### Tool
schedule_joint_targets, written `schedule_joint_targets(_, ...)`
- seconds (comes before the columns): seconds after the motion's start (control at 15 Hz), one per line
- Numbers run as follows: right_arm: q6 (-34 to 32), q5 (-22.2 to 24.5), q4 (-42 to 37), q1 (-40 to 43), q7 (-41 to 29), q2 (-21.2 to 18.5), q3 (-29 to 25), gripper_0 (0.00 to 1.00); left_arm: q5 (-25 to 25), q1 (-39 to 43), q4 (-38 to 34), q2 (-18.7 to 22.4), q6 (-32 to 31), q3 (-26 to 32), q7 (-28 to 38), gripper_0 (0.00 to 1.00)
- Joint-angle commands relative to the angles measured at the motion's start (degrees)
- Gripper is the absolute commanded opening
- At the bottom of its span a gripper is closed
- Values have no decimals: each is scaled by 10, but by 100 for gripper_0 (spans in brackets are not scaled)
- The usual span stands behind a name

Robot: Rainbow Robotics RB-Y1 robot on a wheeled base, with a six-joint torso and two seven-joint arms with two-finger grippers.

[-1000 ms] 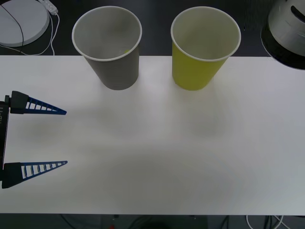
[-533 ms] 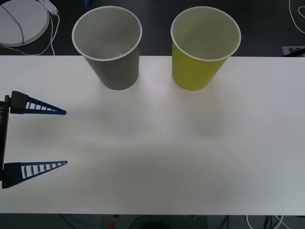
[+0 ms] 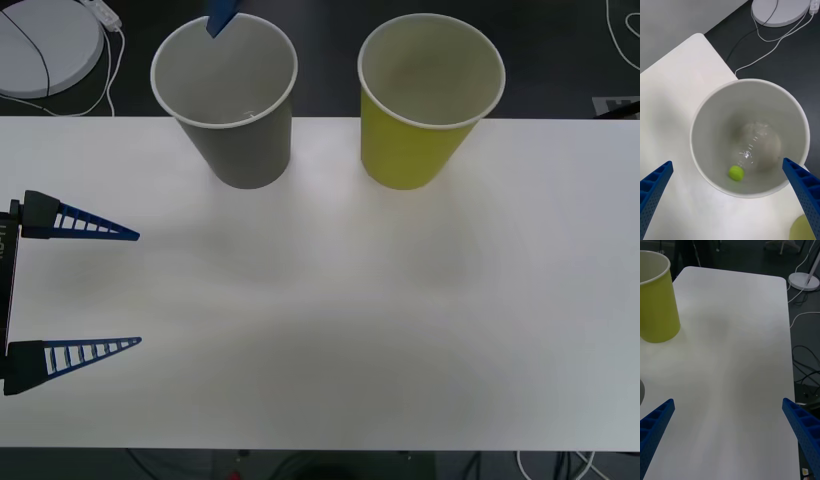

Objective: Put the can into the green bin and the plastic bottle into the gray bin

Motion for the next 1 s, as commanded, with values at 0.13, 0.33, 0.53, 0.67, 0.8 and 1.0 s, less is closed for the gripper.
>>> schedule_joint_targets(0.13, 0, 8, -81, 30, 12, -55, -26, 100, 0, 0, 0, 0, 0, 0, 0, 100)
schedule_joint_targets(0.33, 2, 15, -146, 65, 22, -102, -55, 100, 0, 0, 0, 0, 0, 0, 0, 100)
schedule_joint_targets(0.53, 3, 24, -204, 103, 33, -141, -85, 100, 0, 0, 0, 0, 0, 0, 0, 100)
schedule_joint_targets(0.67, 6, 26, -234, 122, 40, -164, -97, 100, 0, 0, 0, 0, 0, 0, 0, 100)
schedule_joint_targets(0.8, 12, 32, -267, 148, 46, -185, -115, 100, 0, 0, 0, 0, 0, 0, 0, 100)
schedule_joint_targets(1.0, 12, 41, -309, 188, 54, -211, -149, 100, 0, 0, 0, 0, 0, 0, 0, 100)
